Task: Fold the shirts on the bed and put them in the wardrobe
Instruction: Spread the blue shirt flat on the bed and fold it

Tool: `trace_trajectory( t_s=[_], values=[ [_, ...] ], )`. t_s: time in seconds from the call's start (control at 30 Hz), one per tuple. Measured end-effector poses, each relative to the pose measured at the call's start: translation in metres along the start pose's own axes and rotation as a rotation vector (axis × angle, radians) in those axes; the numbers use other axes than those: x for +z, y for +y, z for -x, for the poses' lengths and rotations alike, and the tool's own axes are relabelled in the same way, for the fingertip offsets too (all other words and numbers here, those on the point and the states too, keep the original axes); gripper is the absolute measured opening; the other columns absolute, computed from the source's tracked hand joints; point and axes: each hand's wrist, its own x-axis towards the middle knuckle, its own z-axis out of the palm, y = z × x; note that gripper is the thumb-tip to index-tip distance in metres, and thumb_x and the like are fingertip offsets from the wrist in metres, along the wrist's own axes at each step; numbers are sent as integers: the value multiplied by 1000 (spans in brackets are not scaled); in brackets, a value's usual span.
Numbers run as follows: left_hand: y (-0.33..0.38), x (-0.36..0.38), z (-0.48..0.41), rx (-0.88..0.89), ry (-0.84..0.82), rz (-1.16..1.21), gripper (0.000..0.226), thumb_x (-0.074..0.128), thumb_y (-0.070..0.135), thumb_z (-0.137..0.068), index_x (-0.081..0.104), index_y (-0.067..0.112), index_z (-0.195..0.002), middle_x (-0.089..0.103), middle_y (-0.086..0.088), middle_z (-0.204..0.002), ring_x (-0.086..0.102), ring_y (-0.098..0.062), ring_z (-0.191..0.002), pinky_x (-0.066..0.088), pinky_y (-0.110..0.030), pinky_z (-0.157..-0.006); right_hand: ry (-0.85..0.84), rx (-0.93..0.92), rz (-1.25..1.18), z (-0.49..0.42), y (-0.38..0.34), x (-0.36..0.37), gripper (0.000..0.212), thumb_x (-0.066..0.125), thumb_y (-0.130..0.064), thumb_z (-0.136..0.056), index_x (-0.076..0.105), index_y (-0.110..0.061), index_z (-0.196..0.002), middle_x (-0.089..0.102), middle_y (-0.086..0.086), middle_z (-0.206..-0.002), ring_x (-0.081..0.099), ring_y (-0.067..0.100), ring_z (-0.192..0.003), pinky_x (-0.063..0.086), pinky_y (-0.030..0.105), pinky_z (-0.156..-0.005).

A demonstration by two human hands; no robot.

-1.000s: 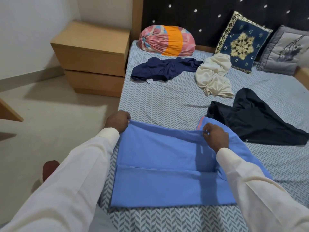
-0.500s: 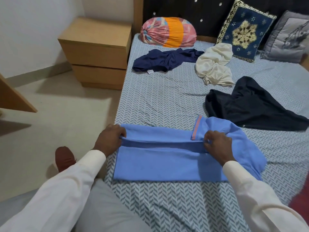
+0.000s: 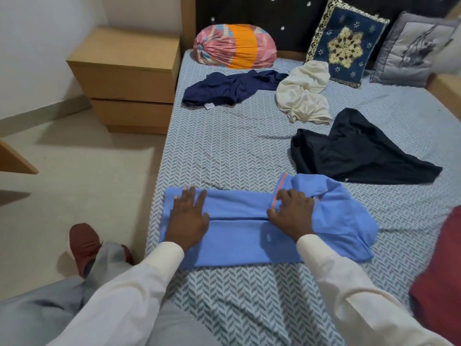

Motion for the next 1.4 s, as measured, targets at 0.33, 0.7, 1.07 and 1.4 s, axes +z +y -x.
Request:
trace_trajectory(
  t_s=[0.33,0.7,1.07,1.4],
  values=[
    [37,35,7,-181,-382,-154,107,-21,84,-54,-24,35,-149,-30,-4,-158,-26,-35,-145,-13,-65,-112,-303,237,62,-49,-21,21,69,66,-30,-78,34,-24,-139,42,11,-138,47,35,-119,43,42,-90],
    [44,29,2,-216,-463,-199,85,9,80,-84,-26,36,-148,-34,-1,-156,-27,-33,-144,-8,-69,-111,394,1006,-1683,-19,107,-5,23,59,-11,-62,46,-17,-81,39,4,-68,42,16,-57,47,30,-55],
    [47,16,-1,-221,-502,-222,92,15,86,-79,-25,39,-148,-27,1,-159,-21,-32,-147,6,-73,-109,318,1123,-862,59,130,8,63,81,-26,-59,54,-14,-114,62,18,-113,61,34,-101,49,44,-90],
    [52,-1,-18,-272,-569,-212,108,34,90,-73,-20,39,-150,-21,1,-161,-9,-32,-149,21,-72,-106,-188,530,-551,-38,132,-28,47,62,-43,-90,40,-23,-126,63,12,-103,61,33,-97,46,40,-80]
  ],
)
